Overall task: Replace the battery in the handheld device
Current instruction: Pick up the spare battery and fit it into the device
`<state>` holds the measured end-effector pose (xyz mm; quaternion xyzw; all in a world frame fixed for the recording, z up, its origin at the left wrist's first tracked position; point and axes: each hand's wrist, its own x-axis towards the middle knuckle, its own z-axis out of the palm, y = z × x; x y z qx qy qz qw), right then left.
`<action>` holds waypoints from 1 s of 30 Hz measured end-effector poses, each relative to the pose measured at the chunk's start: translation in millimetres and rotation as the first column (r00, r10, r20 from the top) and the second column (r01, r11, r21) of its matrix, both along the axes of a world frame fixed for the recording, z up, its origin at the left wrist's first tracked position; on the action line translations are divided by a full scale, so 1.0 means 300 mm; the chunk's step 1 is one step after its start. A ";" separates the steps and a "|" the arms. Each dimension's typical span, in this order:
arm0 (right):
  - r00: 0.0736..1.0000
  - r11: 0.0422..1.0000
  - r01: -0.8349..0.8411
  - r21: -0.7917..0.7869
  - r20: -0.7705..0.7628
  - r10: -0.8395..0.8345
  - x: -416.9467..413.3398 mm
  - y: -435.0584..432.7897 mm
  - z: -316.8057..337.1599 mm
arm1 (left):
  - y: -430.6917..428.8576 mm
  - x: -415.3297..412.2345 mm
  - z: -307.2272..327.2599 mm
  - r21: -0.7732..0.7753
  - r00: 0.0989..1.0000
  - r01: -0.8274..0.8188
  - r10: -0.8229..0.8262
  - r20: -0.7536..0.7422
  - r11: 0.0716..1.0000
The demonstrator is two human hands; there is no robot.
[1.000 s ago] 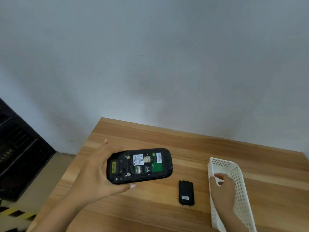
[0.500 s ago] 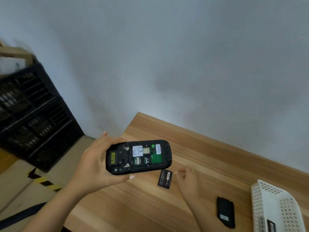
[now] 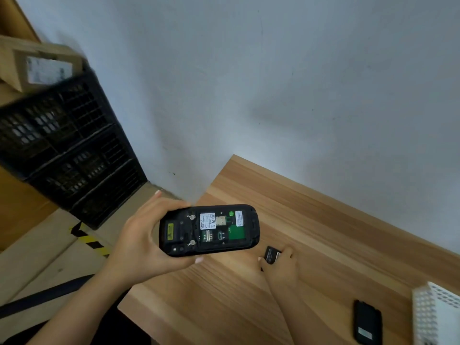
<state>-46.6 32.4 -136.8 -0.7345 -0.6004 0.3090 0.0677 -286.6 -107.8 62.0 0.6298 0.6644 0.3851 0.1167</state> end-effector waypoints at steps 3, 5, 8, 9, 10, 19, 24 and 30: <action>1.000 1.000 0.013 -0.002 0.000 -0.013 -0.002 0.001 -0.003 | 0.001 0.005 -0.006 0.004 1.000 -0.001 0.001 0.002 1.000; 1.000 1.000 0.010 0.012 -0.018 -0.010 -0.001 -0.001 0.001 | 0.006 0.010 -0.007 0.004 1.000 0.008 -0.008 0.005 1.000; 0.998 0.999 0.043 0.032 -0.054 -0.042 -0.002 -0.005 0.018 | 0.014 0.022 -0.008 0.003 1.000 0.016 -0.016 -0.007 1.000; 0.994 0.996 0.075 0.042 -0.082 -0.071 -0.001 -0.006 0.029 | 0.017 0.028 -0.005 0.001 1.000 0.018 -0.018 -0.007 1.000; 0.986 0.993 0.113 0.042 -0.131 -0.107 0.001 -0.005 0.045 | 0.022 0.035 0.000 -0.001 1.000 0.022 -0.022 -0.006 1.000; 0.820 0.929 0.287 0.234 -0.561 -0.112 0.179 -0.002 0.363 | 0.130 0.151 0.093 0.070 0.996 0.090 -0.089 -0.019 0.993; 0.764 0.887 0.305 0.347 -0.645 -0.010 0.387 -0.019 0.594 | 0.228 0.311 0.159 0.139 0.982 0.190 -0.188 -0.031 0.972; 0.784 0.779 0.343 0.525 -0.617 0.070 0.660 -0.090 0.802 | 0.323 0.560 0.203 0.190 0.934 0.352 -0.357 -0.008 0.916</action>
